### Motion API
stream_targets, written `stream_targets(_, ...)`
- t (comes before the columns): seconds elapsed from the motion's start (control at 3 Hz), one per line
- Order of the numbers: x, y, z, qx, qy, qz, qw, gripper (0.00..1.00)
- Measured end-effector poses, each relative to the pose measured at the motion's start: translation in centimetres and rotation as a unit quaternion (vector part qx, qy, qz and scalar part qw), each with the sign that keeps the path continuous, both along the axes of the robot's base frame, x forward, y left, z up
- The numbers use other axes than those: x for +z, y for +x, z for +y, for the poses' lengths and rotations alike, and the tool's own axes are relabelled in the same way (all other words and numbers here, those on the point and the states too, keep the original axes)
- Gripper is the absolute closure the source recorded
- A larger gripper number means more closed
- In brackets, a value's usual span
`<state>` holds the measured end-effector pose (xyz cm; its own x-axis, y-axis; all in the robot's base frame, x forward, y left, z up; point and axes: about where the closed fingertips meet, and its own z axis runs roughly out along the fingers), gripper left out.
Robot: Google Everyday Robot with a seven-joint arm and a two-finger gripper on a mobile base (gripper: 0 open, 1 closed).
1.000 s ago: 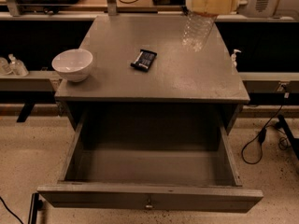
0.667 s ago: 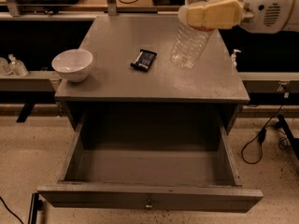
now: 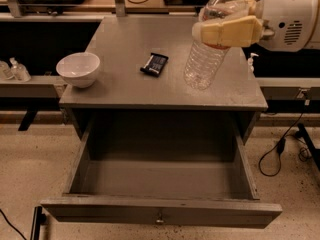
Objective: Place water bottle into top drawer
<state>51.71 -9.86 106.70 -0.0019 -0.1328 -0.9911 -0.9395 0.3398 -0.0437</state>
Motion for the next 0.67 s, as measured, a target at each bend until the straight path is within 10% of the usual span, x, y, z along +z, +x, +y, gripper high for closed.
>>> stream_targets(0.33, -2.7, 0.6, 1.3, -0.002, -0.003, 0.004, 1.0000, 1.00)
stream_targets(0.67, -14.1, 1.1, 4.4, -0.010, -0.051, 0.017, 0.9985, 1.00)
